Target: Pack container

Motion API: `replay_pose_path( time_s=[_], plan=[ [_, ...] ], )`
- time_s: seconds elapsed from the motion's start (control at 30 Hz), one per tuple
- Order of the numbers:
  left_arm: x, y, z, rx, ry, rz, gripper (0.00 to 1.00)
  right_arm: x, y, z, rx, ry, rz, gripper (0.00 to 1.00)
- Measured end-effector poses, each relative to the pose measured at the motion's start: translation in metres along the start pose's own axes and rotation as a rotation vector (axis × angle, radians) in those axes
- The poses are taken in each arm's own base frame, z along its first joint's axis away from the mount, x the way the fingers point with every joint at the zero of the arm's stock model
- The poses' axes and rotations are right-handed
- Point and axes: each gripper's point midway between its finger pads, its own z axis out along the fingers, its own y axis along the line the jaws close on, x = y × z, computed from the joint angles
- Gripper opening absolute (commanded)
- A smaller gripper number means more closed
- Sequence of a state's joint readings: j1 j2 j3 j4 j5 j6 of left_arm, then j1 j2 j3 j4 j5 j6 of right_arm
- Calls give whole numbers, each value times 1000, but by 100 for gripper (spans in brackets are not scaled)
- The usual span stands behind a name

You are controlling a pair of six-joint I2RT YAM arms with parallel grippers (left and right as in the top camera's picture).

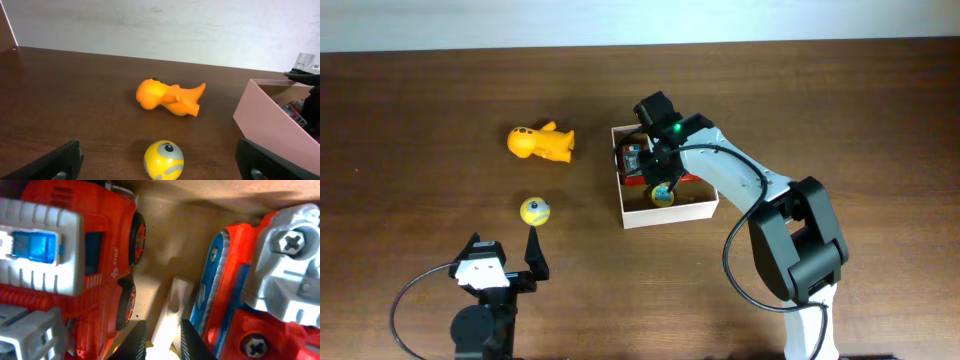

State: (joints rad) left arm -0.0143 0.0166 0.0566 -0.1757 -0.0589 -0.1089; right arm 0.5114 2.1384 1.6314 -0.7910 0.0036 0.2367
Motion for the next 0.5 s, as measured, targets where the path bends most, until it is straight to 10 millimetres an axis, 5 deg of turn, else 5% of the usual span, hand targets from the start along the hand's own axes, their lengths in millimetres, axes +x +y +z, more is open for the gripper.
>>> replay_pose_path(
  time_s=[0.5],
  plan=[
    [0, 0, 0, 0, 0, 0, 99, -11, -6, -5, -1, -24, 17, 19]
  ],
)
